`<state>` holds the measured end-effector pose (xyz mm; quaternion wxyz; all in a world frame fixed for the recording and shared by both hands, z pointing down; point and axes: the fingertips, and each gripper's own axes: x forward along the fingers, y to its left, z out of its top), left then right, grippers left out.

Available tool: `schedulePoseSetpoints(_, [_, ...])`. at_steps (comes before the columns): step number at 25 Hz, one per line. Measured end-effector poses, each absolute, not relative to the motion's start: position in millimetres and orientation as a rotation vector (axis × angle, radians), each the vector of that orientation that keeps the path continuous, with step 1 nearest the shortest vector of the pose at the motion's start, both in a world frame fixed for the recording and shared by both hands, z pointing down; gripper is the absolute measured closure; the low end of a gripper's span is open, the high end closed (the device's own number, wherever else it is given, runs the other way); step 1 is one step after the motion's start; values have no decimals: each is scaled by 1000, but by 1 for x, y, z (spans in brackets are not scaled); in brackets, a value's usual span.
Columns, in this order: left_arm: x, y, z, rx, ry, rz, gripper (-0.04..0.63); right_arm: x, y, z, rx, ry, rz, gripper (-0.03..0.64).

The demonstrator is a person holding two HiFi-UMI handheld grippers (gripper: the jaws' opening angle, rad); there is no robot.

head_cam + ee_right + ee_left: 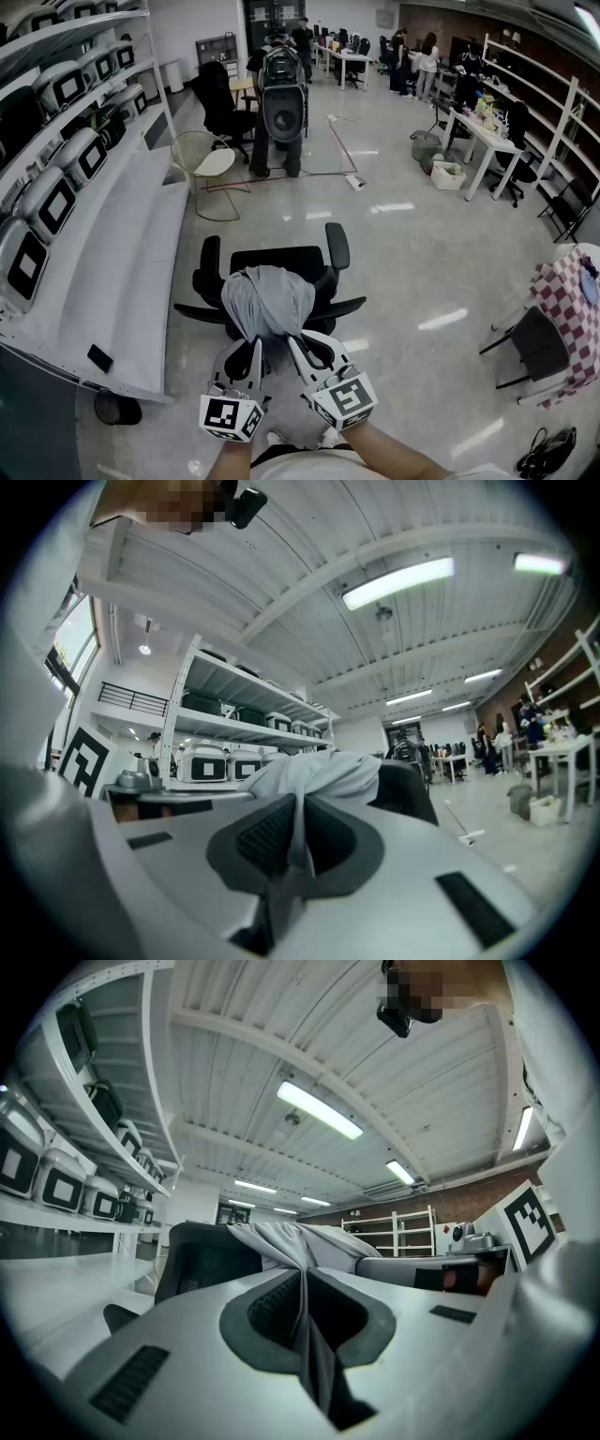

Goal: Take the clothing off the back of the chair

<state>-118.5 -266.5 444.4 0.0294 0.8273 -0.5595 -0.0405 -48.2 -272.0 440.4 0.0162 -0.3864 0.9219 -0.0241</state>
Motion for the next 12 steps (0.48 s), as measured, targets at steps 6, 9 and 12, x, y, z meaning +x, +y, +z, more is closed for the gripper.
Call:
schedulePoseSetpoints(6, [-114,-256,442,2549,-1732,-129,572,-49,-259,440,-1168,2885,-61,584])
schedulePoseSetpoints(9, [-111,-250,443,2539,-1744,-122,572,-49,-252,441,-1146,2894,-65,588])
schedulePoseSetpoints(12, [-109,-244,442,2530,-1759,-126,572,-47,-246,442,-1123,2903,-62,589])
